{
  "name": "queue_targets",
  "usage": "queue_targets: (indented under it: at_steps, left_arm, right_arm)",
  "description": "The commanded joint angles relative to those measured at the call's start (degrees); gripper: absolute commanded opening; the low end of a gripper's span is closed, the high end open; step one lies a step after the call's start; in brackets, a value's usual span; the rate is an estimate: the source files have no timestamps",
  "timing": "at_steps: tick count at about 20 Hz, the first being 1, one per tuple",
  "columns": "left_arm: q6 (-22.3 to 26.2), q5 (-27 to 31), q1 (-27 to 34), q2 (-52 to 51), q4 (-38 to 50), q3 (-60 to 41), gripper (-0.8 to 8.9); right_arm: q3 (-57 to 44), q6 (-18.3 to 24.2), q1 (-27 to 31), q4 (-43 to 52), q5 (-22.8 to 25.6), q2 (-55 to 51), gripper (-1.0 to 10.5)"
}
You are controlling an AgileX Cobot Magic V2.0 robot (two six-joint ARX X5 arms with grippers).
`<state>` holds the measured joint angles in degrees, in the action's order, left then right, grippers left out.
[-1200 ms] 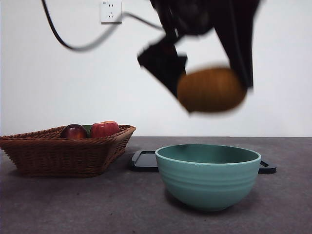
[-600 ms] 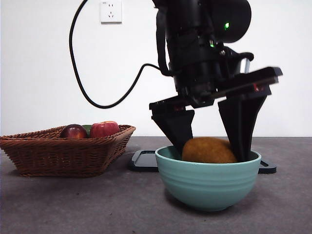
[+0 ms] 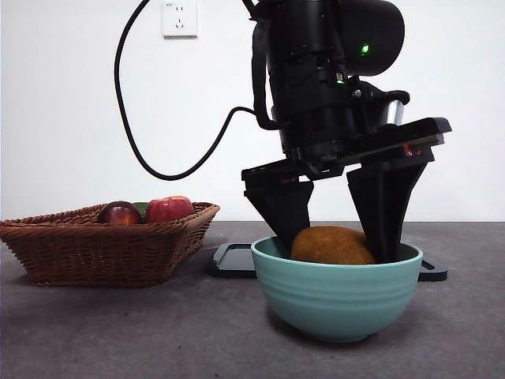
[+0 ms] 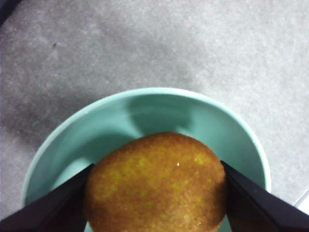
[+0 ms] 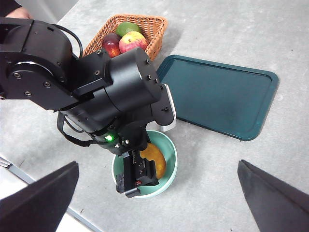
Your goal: Pick up the wifruite, put it on the bowl, pick up the plate, put it on desk
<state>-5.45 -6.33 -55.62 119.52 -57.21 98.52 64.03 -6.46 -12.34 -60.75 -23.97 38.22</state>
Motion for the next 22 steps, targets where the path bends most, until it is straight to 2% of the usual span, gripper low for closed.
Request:
queue_targets:
  at_steps: [1,7,10,16,22]
  left_arm:
    - [0.50,-0.04,-0.42,1.64,0.04,1.16,3.81]
    - [0.50,-0.07,-0.37,1.64,-0.31,1.18,5.10]
    - [0.48,-0.07,-0.33,1.64,-2.23,2.75,5.09]
    - [2.21,-0.07,-0.33,0.13,-14.45,15.61,5.03]
    - [3.30,-0.04,0.61,-10.75,-19.50,16.04,5.05]
  right_arm:
    - [0.96,-0.59,-0.24,0.22,-0.15,0.17,5.3]
    - [0.96,-0.61,-0.24,0.20,-0.15,0.17,5.3]
    - [0.96,-0.59,-0.24,0.22,-0.11,0.17,5.3]
    - [0.96,-0.57,-0.24,0.28,0.00,0.24,5.3]
    - [0.96,-0.59,-0.24,0.61,0.00,1.38,5.3]
